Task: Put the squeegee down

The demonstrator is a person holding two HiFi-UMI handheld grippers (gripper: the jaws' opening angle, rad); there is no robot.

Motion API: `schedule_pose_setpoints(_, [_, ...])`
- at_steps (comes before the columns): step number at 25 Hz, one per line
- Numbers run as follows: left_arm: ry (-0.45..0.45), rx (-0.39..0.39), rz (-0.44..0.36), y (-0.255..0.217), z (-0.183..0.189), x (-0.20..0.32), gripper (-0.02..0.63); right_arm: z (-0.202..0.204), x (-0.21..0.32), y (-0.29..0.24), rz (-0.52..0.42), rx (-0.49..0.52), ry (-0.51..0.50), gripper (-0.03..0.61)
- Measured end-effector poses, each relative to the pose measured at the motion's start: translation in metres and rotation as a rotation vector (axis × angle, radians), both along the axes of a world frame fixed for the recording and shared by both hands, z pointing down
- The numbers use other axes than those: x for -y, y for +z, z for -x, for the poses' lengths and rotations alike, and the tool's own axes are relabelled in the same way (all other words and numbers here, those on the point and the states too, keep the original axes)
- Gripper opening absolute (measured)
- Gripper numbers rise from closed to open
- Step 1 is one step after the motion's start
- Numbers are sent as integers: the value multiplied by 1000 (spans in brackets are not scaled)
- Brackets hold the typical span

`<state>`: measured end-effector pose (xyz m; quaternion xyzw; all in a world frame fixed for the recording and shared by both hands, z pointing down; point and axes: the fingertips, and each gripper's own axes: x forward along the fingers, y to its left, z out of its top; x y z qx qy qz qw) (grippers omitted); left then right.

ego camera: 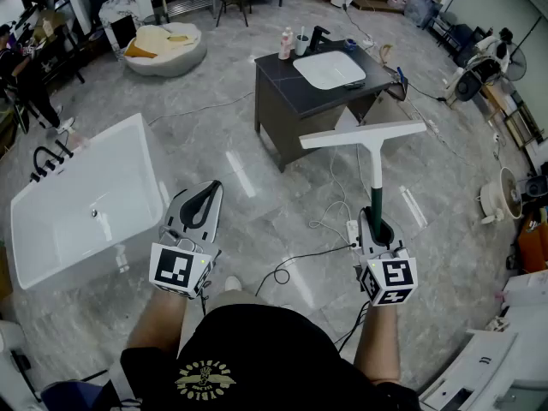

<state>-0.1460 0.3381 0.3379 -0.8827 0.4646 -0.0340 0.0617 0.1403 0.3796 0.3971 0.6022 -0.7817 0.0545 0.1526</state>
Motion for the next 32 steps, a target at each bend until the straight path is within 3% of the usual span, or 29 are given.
schedule_pose_setpoints(10, [-28, -14, 13, 1, -76, -51, 23, -62, -45, 2, -2, 40, -79, 49])
schedule_pose_setpoints(24, [-124, 28, 23, 1, -79, -94, 23, -86, -58, 8, -32, 102, -144, 51])
schedule_pose_setpoints(32, [-159, 26, 46, 11, -58, -66, 23, -76, -33, 19, -17, 114, -113, 50])
